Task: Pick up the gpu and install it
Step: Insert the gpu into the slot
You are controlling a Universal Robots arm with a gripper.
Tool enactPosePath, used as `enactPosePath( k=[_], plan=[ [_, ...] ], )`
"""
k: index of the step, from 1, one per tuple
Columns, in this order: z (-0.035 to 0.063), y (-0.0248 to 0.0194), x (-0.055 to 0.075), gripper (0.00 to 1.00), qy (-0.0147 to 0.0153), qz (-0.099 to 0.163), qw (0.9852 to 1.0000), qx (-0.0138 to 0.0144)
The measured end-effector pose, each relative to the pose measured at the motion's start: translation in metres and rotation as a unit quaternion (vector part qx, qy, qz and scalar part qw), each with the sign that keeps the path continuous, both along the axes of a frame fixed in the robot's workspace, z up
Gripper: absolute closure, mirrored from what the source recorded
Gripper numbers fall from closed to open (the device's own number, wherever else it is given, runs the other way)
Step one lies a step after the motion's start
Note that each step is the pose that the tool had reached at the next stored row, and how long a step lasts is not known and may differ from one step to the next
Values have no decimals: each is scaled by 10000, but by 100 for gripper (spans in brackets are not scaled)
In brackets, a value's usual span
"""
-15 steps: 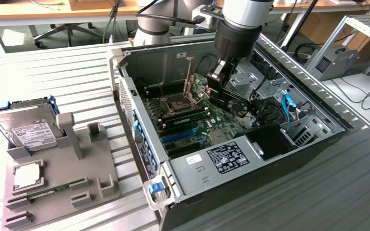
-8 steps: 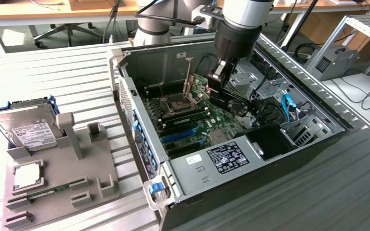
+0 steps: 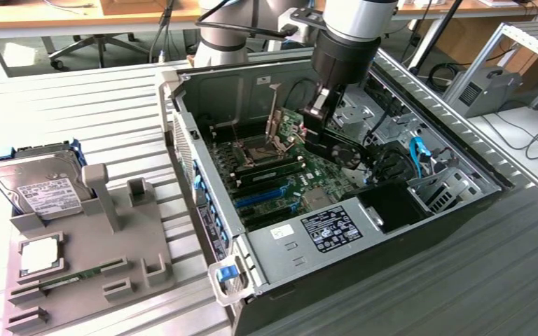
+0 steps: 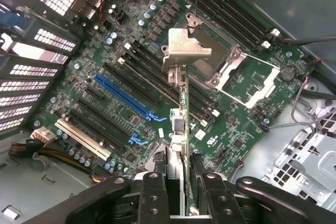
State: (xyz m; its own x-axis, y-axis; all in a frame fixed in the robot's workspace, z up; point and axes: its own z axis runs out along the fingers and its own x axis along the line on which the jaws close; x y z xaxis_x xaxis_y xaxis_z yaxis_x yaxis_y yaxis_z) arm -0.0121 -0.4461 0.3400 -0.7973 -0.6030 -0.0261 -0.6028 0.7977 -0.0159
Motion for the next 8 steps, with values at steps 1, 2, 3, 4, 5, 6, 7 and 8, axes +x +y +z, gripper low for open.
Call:
enactPosePath(
  k=[1, 2, 3, 4, 5, 6, 7, 8],
  plan=[
    [0, 0, 0, 71, 0, 34, 10000, 0],
    [0, 0, 0, 71, 0, 63, 10000, 0],
    [0, 0, 0, 71, 0, 79, 10000, 0],
    [0, 0, 0, 71, 0, 95, 10000, 0],
    [0, 0, 0, 71, 0, 109, 9999, 0],
    [0, 0, 0, 71, 0, 125, 9999, 0],
    [0, 0, 0, 71, 0, 141, 9999, 0],
    [0, 0, 0, 71, 0, 155, 9999, 0]
  ],
)
